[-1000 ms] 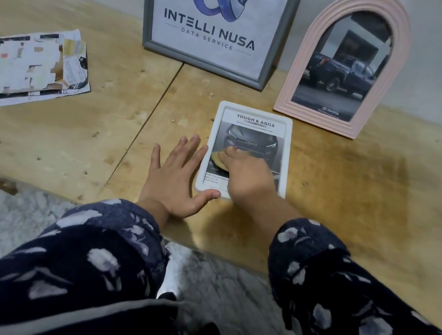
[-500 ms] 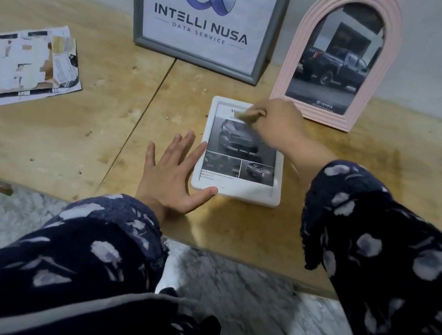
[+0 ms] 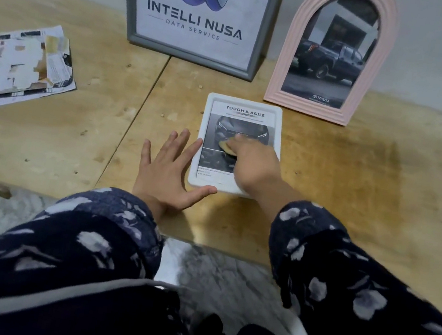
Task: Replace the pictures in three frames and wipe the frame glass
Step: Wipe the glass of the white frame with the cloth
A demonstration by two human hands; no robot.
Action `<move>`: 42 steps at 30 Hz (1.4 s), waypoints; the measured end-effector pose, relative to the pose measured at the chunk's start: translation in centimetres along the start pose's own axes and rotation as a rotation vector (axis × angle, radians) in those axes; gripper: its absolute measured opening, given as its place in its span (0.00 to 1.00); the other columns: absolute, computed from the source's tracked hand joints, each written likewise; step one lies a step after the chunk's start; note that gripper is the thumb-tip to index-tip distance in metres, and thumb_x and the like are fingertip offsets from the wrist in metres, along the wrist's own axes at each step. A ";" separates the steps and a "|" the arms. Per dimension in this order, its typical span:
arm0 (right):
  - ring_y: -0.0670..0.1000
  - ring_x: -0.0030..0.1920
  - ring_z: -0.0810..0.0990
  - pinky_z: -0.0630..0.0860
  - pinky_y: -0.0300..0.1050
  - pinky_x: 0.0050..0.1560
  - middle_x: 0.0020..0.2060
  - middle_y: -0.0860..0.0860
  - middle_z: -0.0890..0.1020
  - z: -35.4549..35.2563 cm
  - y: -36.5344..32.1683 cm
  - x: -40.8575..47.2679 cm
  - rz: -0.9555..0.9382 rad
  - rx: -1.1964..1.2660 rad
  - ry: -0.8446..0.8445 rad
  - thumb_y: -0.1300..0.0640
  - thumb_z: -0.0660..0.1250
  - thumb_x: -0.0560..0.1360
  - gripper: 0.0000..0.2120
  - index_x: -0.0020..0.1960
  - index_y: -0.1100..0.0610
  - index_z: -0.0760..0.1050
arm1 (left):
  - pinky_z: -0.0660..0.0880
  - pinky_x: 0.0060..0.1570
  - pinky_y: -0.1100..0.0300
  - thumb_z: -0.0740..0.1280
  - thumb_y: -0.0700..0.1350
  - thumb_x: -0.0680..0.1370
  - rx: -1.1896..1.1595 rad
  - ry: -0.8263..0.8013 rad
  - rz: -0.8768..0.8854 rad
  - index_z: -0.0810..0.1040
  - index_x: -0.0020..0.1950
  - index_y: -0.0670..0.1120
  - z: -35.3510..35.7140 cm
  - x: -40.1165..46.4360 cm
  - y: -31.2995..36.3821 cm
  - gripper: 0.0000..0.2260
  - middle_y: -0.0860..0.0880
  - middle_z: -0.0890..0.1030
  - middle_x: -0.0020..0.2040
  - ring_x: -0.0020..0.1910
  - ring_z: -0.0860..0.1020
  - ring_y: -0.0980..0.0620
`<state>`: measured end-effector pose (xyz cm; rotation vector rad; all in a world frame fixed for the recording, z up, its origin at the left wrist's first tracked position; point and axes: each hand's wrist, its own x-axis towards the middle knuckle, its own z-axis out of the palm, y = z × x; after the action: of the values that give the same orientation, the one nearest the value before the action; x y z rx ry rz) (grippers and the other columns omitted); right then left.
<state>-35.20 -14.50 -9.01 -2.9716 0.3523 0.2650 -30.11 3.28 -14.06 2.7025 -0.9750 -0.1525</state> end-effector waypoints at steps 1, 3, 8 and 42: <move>0.56 0.64 0.73 0.72 0.48 0.58 0.66 0.51 0.73 0.3 -0.2 -1.0 -0.006 0.006 -0.008 0.64 0.55 0.76 0.23 0.69 0.50 0.67 | 0.40 0.72 0.37 0.48 0.79 0.65 0.004 -0.002 0.000 0.50 0.79 0.59 0.0 0.0 0.1 0.46 0.52 0.48 0.80 0.79 0.46 0.51; 0.54 0.59 0.77 0.70 0.45 0.53 0.60 0.50 0.78 1.6 -0.4 -2.8 -0.017 0.001 0.037 0.59 0.51 0.75 0.21 0.66 0.52 0.71 | 0.41 0.73 0.37 0.47 0.79 0.65 0.019 -0.004 0.002 0.49 0.78 0.59 0.0 0.0 0.0 0.46 0.52 0.48 0.80 0.78 0.46 0.51; 0.49 0.58 0.78 0.72 0.42 0.54 0.58 0.46 0.81 -0.3 0.3 -4.6 -0.019 0.176 0.005 0.60 0.51 0.76 0.22 0.59 0.49 0.80 | 0.42 0.72 0.37 0.45 0.78 0.65 0.044 -0.005 0.012 0.49 0.79 0.57 -0.1 -0.1 0.1 0.46 0.52 0.48 0.80 0.78 0.46 0.51; 0.58 0.63 0.75 0.69 0.51 0.65 0.67 0.57 0.74 1.6 1.0 -5.5 -0.112 -0.112 0.026 0.64 0.52 0.75 0.24 0.69 0.57 0.71 | 0.42 0.73 0.38 0.47 0.79 0.64 0.020 0.007 -0.004 0.50 0.79 0.58 -0.1 -0.2 0.2 0.46 0.53 0.48 0.80 0.78 0.46 0.52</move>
<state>-40.98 -14.00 -9.67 -3.0936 0.1786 0.2416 -30.36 3.28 -13.95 2.7212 -0.9740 -0.1347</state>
